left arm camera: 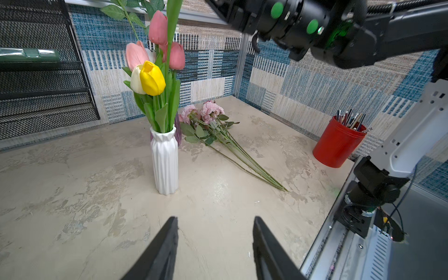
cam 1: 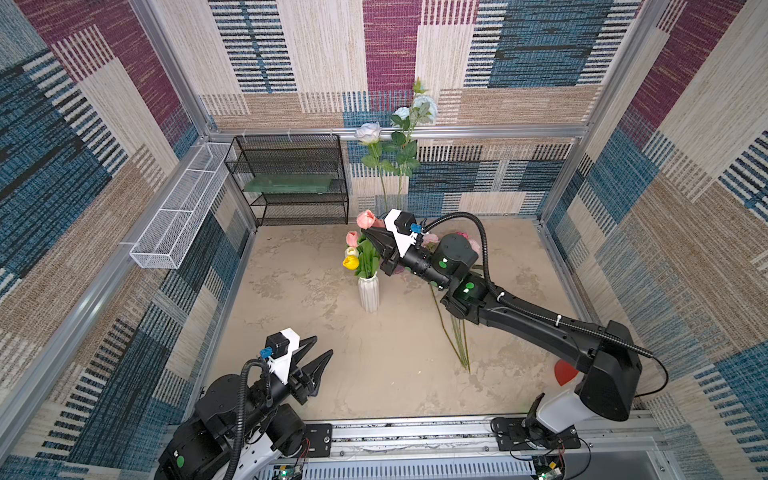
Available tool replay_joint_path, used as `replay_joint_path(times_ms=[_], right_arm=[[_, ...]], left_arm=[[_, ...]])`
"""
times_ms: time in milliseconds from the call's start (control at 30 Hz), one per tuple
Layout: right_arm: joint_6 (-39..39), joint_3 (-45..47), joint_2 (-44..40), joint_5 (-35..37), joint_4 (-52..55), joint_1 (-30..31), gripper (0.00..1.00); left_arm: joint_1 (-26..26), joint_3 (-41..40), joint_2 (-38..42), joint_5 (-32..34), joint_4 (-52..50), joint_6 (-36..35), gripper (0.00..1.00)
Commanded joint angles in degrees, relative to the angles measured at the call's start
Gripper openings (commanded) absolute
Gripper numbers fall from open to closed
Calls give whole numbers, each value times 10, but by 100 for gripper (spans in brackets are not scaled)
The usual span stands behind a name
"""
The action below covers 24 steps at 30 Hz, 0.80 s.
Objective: Pick out pink flowers from the vase
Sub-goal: Pick up the flower from the vase.
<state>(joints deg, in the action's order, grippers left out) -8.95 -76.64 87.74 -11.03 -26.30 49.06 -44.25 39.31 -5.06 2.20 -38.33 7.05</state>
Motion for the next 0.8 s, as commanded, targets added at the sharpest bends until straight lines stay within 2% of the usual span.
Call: replay_joint_path(times_ms=[0,200,333,567,767], right_arm=[[-5,-32,-27,-32,47,1,8],[0,-42,-97,-48,82,3,8],[18,-17,-149,-34,91,3,8],[82,87,-234,-9,94,4,8],[140,214,-300,-14,32,0,8]], left_arm=[[1,9,-25,-17,15,-4,52],[1,19,-68,-29,18,-15,52],[1,18,-96,-45,34,-23,54],[0,35,-188,-92,88,-60,62],[0,67,-293,-122,142,-123,61]])
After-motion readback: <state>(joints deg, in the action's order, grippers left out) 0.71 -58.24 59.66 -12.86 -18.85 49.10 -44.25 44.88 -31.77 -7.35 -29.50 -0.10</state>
